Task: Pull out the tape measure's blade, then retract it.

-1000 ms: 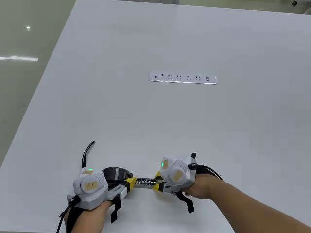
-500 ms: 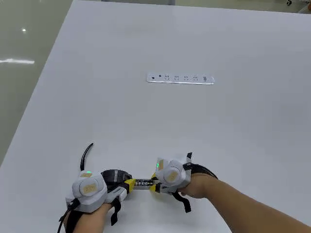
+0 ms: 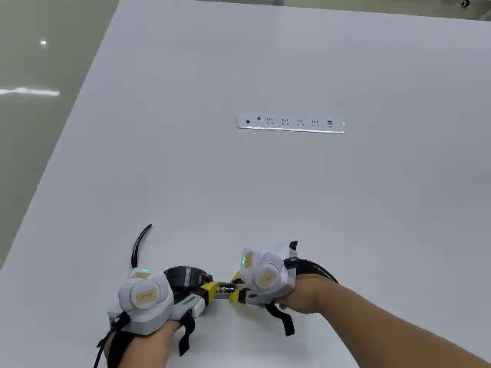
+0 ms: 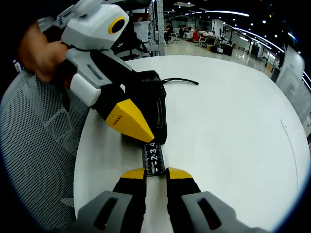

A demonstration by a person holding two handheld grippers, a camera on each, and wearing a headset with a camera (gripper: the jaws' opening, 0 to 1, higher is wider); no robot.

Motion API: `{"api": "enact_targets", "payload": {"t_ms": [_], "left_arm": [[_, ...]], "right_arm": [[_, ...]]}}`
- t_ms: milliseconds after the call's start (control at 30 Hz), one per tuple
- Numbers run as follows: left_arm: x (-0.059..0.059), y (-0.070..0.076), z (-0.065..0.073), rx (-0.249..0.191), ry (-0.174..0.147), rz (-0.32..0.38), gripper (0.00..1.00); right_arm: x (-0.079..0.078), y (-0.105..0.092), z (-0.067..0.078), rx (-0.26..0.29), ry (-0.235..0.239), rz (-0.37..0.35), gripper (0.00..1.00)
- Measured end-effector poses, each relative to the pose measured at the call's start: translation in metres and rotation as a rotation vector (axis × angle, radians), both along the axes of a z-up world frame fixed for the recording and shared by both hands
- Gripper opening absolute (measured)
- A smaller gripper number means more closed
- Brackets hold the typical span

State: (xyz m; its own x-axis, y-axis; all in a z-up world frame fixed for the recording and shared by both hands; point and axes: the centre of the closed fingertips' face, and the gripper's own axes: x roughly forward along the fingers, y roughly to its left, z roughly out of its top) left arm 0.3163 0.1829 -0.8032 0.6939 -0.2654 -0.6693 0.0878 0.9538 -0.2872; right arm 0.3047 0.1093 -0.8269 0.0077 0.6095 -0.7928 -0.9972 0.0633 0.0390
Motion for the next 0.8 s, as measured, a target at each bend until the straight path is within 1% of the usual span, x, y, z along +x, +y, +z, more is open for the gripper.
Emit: {"api": "enact_targets", "payload": {"t_ms": [300, 400, 567, 800], "left_arm": [[0.000, 0.000, 0.000, -0.004, 0.001, 0.001, 0.62], [-0.001, 0.000, 0.000, -0.004, 0.000, 0.001, 0.62], [-0.001, 0.000, 0.000, -0.005, 0.001, 0.001, 0.62], [-0.001, -0.001, 0.000, -0.006, 0.001, 0.001, 0.62]], "right_arm": [[0.000, 0.009, -0.001, 0.018, 0.016, -0.006, 0.14], [-0.002, 0.013, 0.001, 0.025, 0.007, 0.006, 0.14], [-0.001, 0.015, 0.000, 0.026, 0.009, 0.011, 0.14], [-0.002, 0.018, 0.000, 0.034, 0.027, 0.006, 0.14]]}}
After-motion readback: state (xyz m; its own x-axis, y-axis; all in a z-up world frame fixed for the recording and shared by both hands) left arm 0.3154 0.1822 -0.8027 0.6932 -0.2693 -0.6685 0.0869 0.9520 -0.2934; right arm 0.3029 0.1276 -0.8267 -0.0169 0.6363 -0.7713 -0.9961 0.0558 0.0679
